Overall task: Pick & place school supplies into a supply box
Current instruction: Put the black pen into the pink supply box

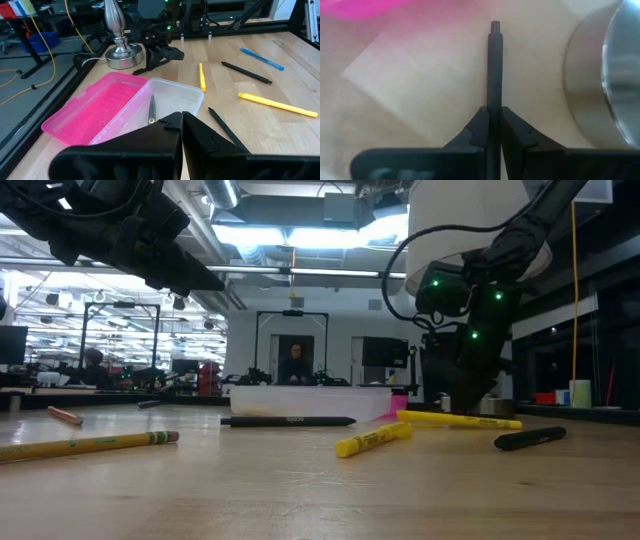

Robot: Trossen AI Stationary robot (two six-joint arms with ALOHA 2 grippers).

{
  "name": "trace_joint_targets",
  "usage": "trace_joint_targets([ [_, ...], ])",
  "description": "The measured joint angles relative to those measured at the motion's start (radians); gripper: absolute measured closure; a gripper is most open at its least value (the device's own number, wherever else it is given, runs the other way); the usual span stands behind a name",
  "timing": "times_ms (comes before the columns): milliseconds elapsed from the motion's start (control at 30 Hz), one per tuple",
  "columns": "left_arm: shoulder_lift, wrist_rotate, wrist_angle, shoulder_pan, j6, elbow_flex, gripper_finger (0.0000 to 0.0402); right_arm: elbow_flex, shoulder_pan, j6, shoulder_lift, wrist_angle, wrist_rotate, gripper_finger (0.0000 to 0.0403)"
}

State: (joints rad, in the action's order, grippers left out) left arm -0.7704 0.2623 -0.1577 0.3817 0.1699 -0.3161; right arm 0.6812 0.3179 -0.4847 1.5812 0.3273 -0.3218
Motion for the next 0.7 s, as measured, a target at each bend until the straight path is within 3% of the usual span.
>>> trace_joint_targets([
  [700,0.000,0.000,0.000,0.000,0.000,0.000,0.0399,0.000,-0.336,-0.037,-0.277,0.077,-0.057,0.0374],
])
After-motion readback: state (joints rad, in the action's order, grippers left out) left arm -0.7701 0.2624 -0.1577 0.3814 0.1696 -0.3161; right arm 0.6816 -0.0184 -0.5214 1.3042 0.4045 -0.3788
